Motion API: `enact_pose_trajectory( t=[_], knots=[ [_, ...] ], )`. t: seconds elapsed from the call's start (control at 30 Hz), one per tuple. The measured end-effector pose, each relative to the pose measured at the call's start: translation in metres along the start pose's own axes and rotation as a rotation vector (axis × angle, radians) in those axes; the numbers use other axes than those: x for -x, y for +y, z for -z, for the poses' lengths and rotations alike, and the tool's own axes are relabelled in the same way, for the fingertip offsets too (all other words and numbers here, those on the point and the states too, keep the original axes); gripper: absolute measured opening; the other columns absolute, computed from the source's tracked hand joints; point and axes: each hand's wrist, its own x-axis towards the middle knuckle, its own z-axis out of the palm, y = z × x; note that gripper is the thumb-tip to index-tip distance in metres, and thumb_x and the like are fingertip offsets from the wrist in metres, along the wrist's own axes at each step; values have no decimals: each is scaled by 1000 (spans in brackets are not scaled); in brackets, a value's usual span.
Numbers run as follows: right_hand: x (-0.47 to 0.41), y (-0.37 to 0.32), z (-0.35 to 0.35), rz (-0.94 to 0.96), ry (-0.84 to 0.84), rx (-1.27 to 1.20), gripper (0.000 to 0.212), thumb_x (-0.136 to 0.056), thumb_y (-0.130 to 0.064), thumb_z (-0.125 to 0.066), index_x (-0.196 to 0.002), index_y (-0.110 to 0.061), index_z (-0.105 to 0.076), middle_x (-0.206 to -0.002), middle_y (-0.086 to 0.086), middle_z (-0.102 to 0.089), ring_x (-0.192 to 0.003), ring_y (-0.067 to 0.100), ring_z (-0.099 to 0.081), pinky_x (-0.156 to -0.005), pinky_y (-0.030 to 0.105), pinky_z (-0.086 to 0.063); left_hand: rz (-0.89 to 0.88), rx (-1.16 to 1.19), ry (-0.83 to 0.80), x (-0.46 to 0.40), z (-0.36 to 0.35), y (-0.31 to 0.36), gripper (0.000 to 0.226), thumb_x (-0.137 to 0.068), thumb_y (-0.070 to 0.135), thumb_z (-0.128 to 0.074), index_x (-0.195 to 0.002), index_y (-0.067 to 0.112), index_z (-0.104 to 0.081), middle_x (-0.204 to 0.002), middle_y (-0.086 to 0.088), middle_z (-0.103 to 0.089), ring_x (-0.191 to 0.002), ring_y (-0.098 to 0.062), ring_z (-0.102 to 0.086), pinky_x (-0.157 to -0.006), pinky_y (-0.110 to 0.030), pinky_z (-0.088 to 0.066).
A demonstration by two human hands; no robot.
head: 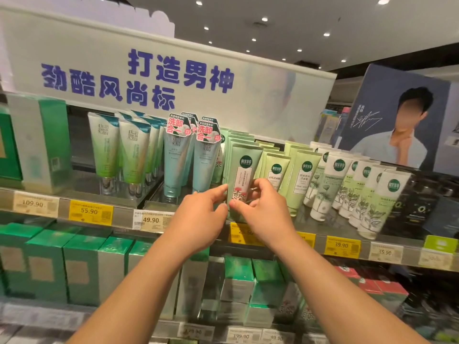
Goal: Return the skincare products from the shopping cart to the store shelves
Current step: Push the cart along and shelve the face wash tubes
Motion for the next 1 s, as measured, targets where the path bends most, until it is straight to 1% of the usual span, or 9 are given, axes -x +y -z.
enact_pose_trajectory(
  t=[0.17,0.23,0.37,0.5,0.6,0.7,0.77,0.9,1.0],
  knots=[
    [1,-3,1,-20,-23,44,40,-85,-35,-83,-113,-29,-55,-84,-13,-67,-66,3,-60,-67,32,-57,-29,-4,19,3,-2,1,66,-94,48,-64,-155,38,-41,-144,12,-60,-133,-10,-54,-112,-35,-45],
    [3,-2,2,-38,-20,12,47,-85,-34,-83,-120,-26,-54,-88,-13,-67,-73,4,-62,-69,30,-56,-41,19,59,5,-2,2,72,-92,50,-67,-156,34,-40,-145,8,-59,-132,-9,-54,-109,-31,-43],
    [11,2,4,-34,66,-61,56,-86,-35,-81,-132,-25,-50,-102,-8,-62,-87,9,-63,-72,21,-50,-73,105,169,15,0,5,72,-87,53,-71,-151,33,-45,-139,12,-60,-121,-3,-54,-96,-22,-42],
    [28,8,8,6,161,-178,42,-91,-30,-76,-127,-26,-54,-107,-4,-63,-88,4,-65,-75,18,-54,-130,186,202,31,4,7,75,-79,55,-74,-147,37,-48,-134,16,-59,-113,0,-55,-86,-13,-39],
    [44,13,16,14,206,-224,32,-95,-25,-71,-124,-26,-57,-104,-5,-65,-84,1,-64,-72,13,-52,-188,233,155,42,5,9,76,-76,58,-76,-145,43,-48,-131,21,-58,-113,1,-58,-84,-10,-44],
    [63,23,24,18,264,-223,24,-97,-24,-69,-119,-24,-61,-103,-6,-67,-88,0,-64,-72,13,-52,-223,310,92,50,-2,12,70,-76,62,-78,-139,48,-52,-129,25,-60,-111,6,-60,-89,-17,-50],
    [76,31,31,3,300,-209,20,-96,-23,-69,-116,-24,-64,-101,-6,-67,-87,3,-63,-71,14,-50,-247,358,43,54,-11,17,75,-70,72,-71,-139,47,-54,-128,25,-62,-111,8,-60,-90,-20,-52],
    [103,49,50,-72,357,-206,14,-97,-21,-69,-110,-24,-65,-92,-8,-69,-79,4,-64,-72,19,-52,-299,498,-90,61,-42,32,69,-70,68,-67,-135,46,-58,-126,21,-65,-109,-1,-66,-85,-24,-57],
    [129,61,71,-114,388,-194,11,-98,-19,-68,-105,-27,-65,-95,-6,-70,-79,1,-65,-72,15,-50,-363,553,-194,72,-68,47,67,-72,65,-68,-134,42,-58,-126,18,-66,-107,-3,-67,-85,-23,-57]
  ],
)
